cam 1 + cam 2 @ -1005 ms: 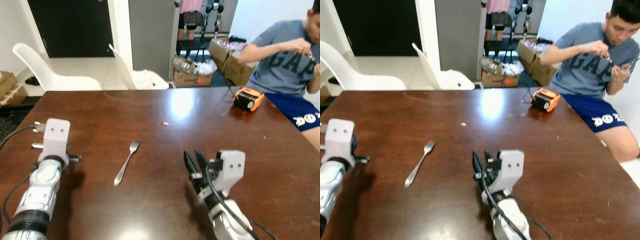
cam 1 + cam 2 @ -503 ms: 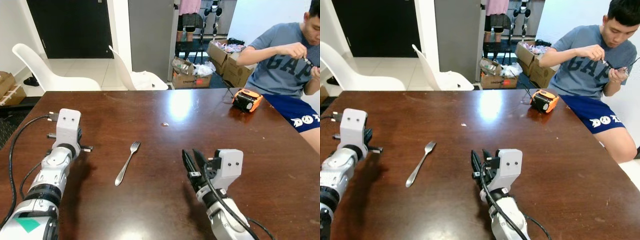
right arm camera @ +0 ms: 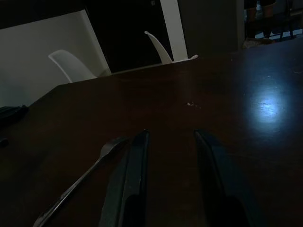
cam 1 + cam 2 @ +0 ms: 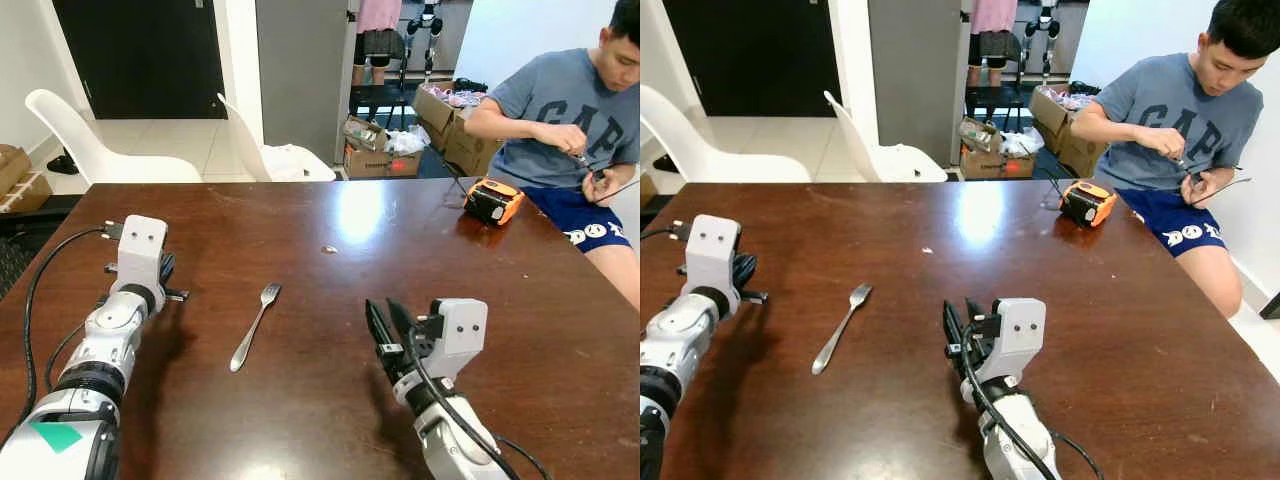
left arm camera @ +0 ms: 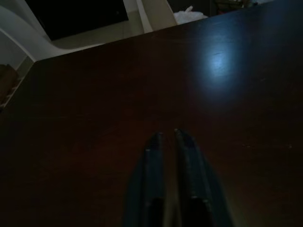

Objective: Setting the table

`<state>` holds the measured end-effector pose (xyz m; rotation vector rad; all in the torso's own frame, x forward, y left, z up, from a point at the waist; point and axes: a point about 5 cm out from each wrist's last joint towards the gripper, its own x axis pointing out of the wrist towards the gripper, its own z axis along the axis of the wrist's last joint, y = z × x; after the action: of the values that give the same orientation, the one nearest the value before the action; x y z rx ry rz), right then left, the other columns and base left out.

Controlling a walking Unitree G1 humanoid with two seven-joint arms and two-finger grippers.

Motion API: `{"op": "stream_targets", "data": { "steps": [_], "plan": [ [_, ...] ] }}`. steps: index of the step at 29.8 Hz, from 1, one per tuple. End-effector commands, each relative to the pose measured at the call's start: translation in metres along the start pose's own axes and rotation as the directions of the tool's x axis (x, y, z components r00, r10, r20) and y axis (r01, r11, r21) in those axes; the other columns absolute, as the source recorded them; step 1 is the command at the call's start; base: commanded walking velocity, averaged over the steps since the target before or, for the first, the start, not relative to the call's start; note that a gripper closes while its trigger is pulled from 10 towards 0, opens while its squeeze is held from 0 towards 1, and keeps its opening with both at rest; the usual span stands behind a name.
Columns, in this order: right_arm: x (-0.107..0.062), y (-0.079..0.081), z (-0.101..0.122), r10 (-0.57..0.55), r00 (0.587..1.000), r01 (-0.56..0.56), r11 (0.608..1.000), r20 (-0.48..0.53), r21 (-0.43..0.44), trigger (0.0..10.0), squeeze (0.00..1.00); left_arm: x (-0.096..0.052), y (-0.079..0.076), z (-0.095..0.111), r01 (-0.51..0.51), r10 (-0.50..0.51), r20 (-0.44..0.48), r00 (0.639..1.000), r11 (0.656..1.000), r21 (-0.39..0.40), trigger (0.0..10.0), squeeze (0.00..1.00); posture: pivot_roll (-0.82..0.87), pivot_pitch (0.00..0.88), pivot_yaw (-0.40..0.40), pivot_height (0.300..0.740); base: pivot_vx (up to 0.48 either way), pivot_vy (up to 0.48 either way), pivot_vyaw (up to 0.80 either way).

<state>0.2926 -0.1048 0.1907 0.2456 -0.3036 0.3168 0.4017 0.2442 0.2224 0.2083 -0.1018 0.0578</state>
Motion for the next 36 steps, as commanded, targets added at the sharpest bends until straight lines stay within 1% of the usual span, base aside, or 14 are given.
{"op": "stream_targets", "data": {
  "steps": [1,2,8,11,12,13,14,15,16,18,22,33,34,36],
  "plan": [
    [-0.002,-0.002,-0.003,-0.005,1.000,0.005,1.000,-0.004,0.007,10.0,0.00,-0.002,0.003,-0.007,0.003,-0.003,-0.023,1.000,1.000,0.010,0.3,0.00,0.01,0.136,0.102,0.740,0.000,0.000,0.00],
    [-0.002,-0.002,-0.003,-0.005,1.000,0.005,1.000,-0.005,0.007,10.0,0.00,-0.002,0.003,-0.007,0.006,-0.006,-0.022,1.000,1.000,-0.001,0.0,0.00,0.01,0.136,0.102,0.740,0.000,0.000,0.00],
    [-0.002,-0.002,-0.003,-0.009,1.000,0.009,1.000,-0.006,0.006,10.0,0.00,-0.001,0.004,-0.003,-0.011,0.011,-0.004,1.000,1.000,0.003,0.0,0.00,0.00,0.138,0.104,0.740,0.000,0.000,0.00],
    [-0.004,-0.002,-0.003,-0.011,1.000,0.011,1.000,-0.006,0.006,10.0,0.00,-0.003,-0.001,-0.005,0.054,-0.054,0.010,0.999,0.998,-0.012,0.0,0.00,0.01,0.140,0.108,0.740,0.000,0.000,0.00],
    [-0.004,-0.002,-0.003,-0.012,1.000,0.012,1.000,-0.006,0.006,10.0,0.00,-0.004,-0.003,-0.006,0.069,-0.069,0.012,0.998,0.998,-0.010,0.0,0.00,0.01,0.140,0.108,0.740,0.000,0.000,0.00],
    [-0.005,-0.003,-0.003,-0.015,1.000,0.015,1.000,-0.008,0.007,10.0,0.00,-0.006,-0.009,-0.011,0.118,-0.118,0.013,0.993,0.993,0.006,0.0,0.00,0.01,0.141,0.108,0.740,0.000,0.000,0.00],
    [-0.005,-0.003,-0.003,-0.015,1.000,0.015,1.000,-0.008,0.007,10.0,0.00,-0.008,-0.011,-0.013,0.126,-0.126,0.007,0.992,0.992,0.014,0.0,0.00,0.02,0.143,0.107,0.740,0.000,0.000,0.00],
    [-0.005,-0.003,-0.004,-0.014,1.000,0.014,1.000,-0.009,0.008,10.0,0.00,-0.009,-0.014,-0.016,0.136,-0.136,0.001,0.991,0.991,0.014,3.3,0.00,0.02,0.143,0.107,0.740,0.000,0.000,0.00],
    [-0.005,-0.003,-0.004,-0.013,1.000,0.013,1.000,-0.010,0.009,10.0,0.00,-0.010,-0.017,-0.018,0.158,-0.158,0.005,0.987,0.987,0.018,10.0,1.00,0.02,0.143,0.105,0.740,0.000,0.000,0.00],
    [-0.004,-0.002,-0.005,-0.010,1.000,0.010,1.000,-0.012,0.012,10.0,0.00,-0.013,-0.022,-0.022,0.188,-0.188,0.007,0.982,0.981,0.039,10.0,1.00,0.02,0.144,0.104,0.740,0.000,0.000,0.00],
    [-0.002,0.000,-0.005,-0.003,1.000,0.003,1.000,-0.010,0.015,10.0,0.00,-0.014,-0.027,-0.030,0.181,-0.180,-0.023,0.983,0.983,0.023,10.0,1.00,0.02,0.143,0.103,0.740,0.000,0.000,0.00],
    [-0.004,-0.002,-0.004,-0.008,1.000,0.008,1.000,-0.011,0.011,10.0,0.00,-0.017,-0.047,-0.040,0.249,-0.247,-0.071,0.966,0.968,0.031,10.0,1.00,0.01,0.144,0.106,0.740,0.000,0.000,0.00],
    [-0.004,-0.002,-0.005,-0.007,1.000,0.008,1.000,-0.012,0.012,10.0,0.00,-0.018,-0.055,-0.044,0.261,-0.259,-0.091,0.962,0.965,0.015,10.0,1.00,0.01,0.143,0.106,0.740,0.000,0.000,0.00],
    [-0.004,-0.001,-0.005,-0.007,1.000,0.007,1.000,-0.012,0.013,10.0,0.00,-0.019,-0.060,-0.048,0.271,-0.269,-0.116,0.956,0.962,0.001,10.0,1.00,0.01,0.144,0.107,0.740,0.000,0.000,0.00]
  ]
}}
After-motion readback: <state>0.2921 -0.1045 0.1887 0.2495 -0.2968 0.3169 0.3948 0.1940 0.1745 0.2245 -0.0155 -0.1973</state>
